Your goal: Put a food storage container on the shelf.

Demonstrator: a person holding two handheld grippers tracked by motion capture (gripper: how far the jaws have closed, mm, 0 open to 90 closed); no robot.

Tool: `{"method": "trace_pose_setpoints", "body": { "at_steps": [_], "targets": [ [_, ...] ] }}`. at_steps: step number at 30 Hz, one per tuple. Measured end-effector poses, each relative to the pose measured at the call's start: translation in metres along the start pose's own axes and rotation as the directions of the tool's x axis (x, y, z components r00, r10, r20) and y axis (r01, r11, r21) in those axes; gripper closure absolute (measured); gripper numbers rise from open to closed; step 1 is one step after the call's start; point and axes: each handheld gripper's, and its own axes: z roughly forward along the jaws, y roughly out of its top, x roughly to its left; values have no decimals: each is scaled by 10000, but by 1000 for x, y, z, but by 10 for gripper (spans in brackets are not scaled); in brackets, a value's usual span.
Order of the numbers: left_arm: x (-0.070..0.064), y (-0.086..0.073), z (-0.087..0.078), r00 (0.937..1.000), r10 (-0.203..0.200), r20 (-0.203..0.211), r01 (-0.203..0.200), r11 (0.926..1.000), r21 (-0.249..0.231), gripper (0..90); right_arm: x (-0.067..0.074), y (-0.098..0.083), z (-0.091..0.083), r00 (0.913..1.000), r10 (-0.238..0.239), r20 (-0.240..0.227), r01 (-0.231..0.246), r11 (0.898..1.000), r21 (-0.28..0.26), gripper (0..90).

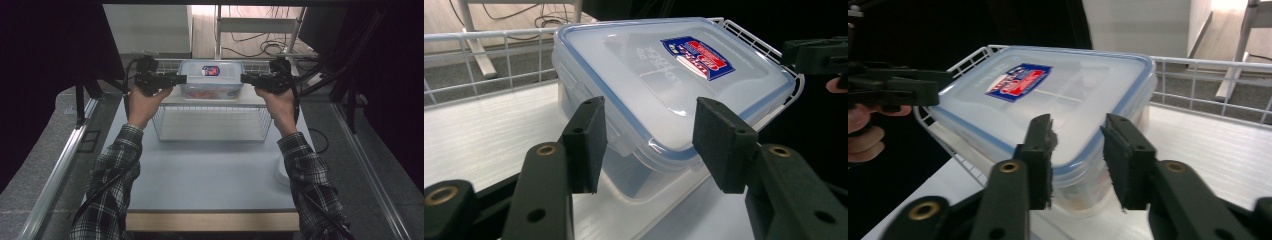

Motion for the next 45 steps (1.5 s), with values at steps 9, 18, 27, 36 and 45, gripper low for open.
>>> {"method": "trace_pose_setpoints", "body": {
  "at_steps": [9,18,27,36,45],
  "targets": [
    [-18,-9,-18,9979,616,207,-610,9977,-290,510,15,-12,-14,9939,-1098,22,1098,9939,131,868],
    [-32,-40,-30,9896,1372,424,-1369,9905,-96,384,22,-36,-28,9875,-1575,-99,1577,9873,177,623],
    [-50,-75,-36,9741,2224,414,-2239,9739,370,216,31,-64,-40,9763,-2160,-149,2164,9757,346,345],
    [-62,-107,-48,9790,1907,722,-1938,9803,393,157,42,-93,-54,9688,-2464,-283,2472,9685,296,201],
    [-76,-144,-55,9742,2169,626,-2206,9736,588,110,52,-127,-61,9612,-2719,-472,2737,9611,368,106]
  ]
}}
